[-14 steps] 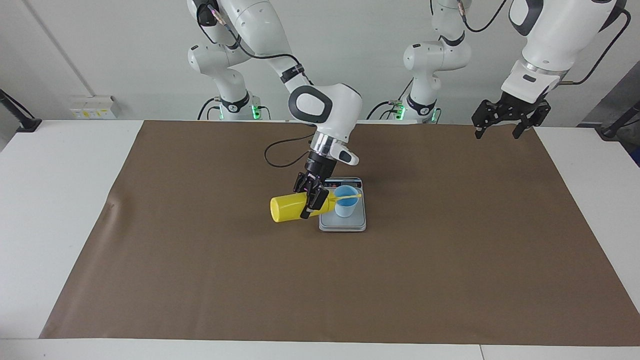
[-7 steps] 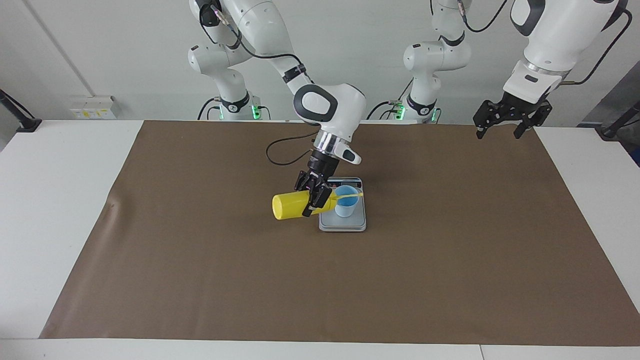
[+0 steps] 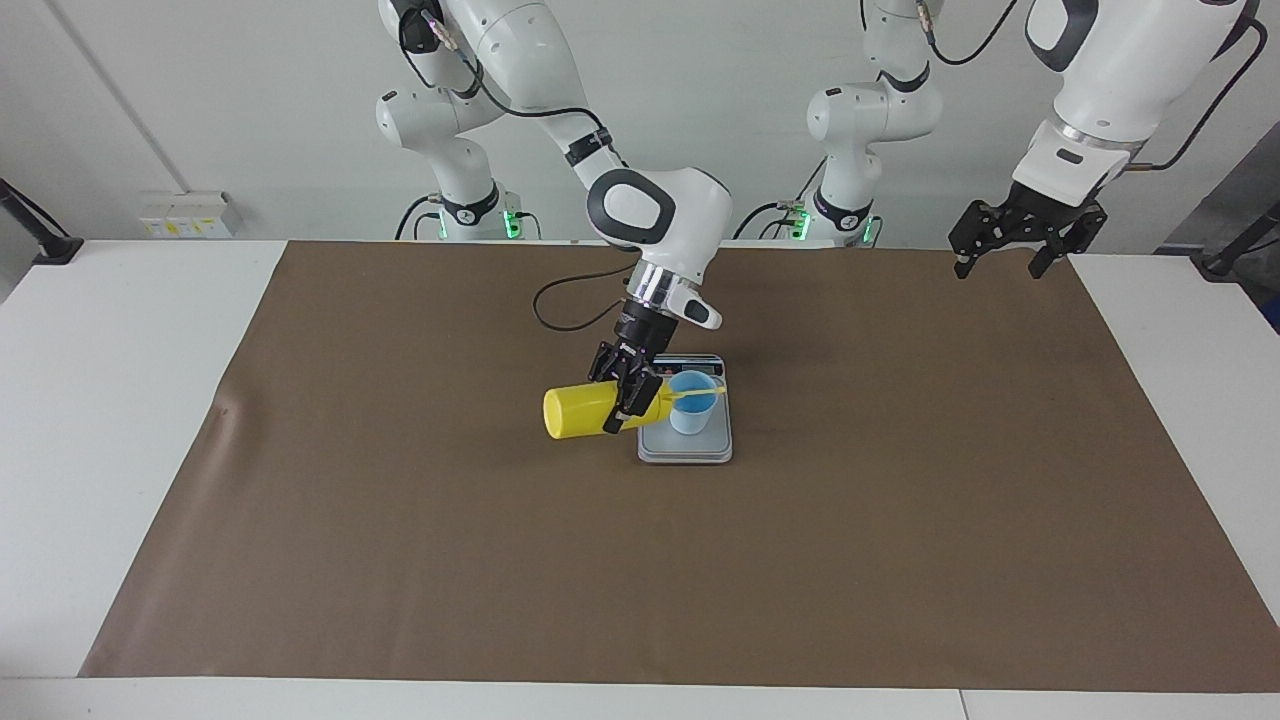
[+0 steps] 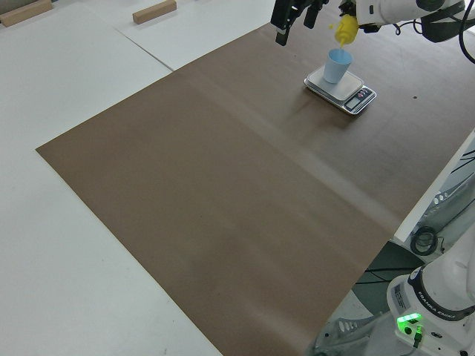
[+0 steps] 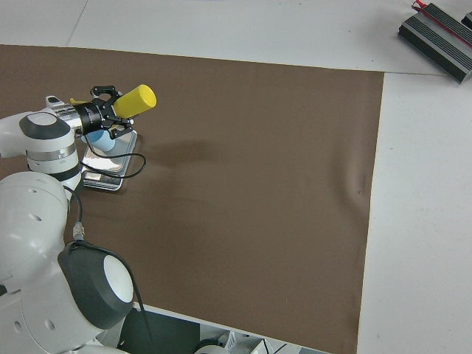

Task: Pour seasoning into cup on scale with both arms
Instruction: 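Tilt the yellow bottle over the blue cup with the right gripper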

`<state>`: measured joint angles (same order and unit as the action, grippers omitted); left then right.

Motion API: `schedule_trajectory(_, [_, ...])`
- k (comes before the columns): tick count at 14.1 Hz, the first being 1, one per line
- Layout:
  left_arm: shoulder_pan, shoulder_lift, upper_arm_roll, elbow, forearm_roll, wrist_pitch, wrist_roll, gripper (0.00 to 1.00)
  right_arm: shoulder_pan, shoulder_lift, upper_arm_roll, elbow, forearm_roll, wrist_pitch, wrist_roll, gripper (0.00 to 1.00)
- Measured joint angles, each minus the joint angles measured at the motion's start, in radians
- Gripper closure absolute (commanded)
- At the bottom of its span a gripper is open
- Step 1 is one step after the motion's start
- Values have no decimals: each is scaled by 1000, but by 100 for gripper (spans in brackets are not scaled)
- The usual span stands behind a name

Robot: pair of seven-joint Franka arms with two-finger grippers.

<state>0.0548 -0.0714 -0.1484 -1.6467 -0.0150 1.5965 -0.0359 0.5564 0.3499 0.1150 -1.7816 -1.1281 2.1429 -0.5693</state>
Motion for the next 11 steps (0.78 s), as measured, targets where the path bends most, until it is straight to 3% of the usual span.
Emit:
schedule_trajectory(7, [0,-1,-5,-1,-3,1,0,0,-23,-3,-3,2,14,1,36,100])
schedule_trajectory(11, [2,-1,-4,-2,-3,1,0,0,-41,-18,-3,5,141,16,43,100])
